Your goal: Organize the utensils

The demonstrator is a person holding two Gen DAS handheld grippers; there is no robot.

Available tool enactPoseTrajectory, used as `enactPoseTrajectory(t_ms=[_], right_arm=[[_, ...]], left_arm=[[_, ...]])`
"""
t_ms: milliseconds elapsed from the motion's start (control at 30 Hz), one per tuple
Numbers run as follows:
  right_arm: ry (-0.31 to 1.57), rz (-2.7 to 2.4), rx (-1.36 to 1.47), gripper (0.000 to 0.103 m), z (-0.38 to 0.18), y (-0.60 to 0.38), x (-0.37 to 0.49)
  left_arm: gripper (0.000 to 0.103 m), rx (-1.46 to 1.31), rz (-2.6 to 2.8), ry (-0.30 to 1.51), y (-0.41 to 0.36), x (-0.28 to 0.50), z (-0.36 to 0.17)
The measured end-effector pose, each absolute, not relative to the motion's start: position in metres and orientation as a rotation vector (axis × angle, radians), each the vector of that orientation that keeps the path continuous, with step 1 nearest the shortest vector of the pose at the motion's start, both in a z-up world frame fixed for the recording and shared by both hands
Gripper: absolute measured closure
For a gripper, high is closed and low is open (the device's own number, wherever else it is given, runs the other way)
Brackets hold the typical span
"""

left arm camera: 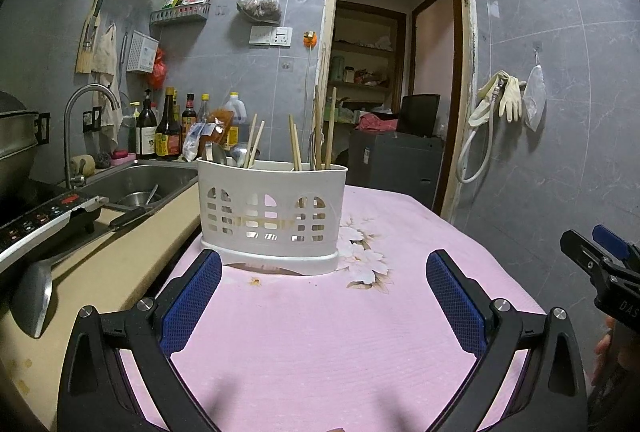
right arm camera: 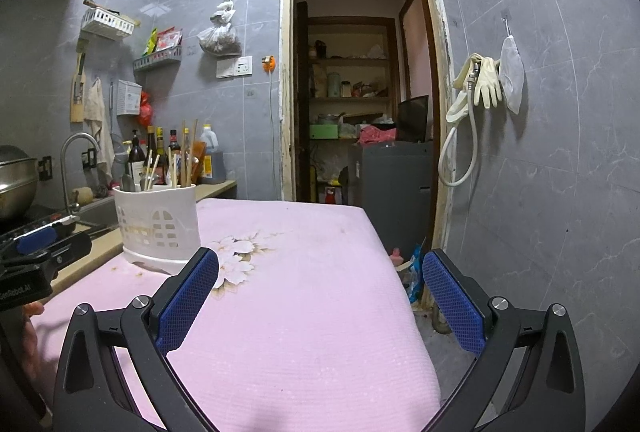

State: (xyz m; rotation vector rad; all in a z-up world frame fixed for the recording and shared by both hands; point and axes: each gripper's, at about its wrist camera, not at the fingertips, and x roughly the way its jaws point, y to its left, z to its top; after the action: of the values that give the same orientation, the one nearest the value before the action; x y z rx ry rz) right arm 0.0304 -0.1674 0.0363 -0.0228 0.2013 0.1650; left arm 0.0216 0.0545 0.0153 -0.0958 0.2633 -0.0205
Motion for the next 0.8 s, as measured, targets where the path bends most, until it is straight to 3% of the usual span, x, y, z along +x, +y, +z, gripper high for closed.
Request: enactPoseTrajectory(t_ms=[800], right_arm=[[0.204, 0.166, -0.02, 0.0, 0.0362, -0.1682, 0.0303]], left_arm=[[0.003, -0.091, -0.018, 0.26, 0.0548, 0.0204, 0.0162]])
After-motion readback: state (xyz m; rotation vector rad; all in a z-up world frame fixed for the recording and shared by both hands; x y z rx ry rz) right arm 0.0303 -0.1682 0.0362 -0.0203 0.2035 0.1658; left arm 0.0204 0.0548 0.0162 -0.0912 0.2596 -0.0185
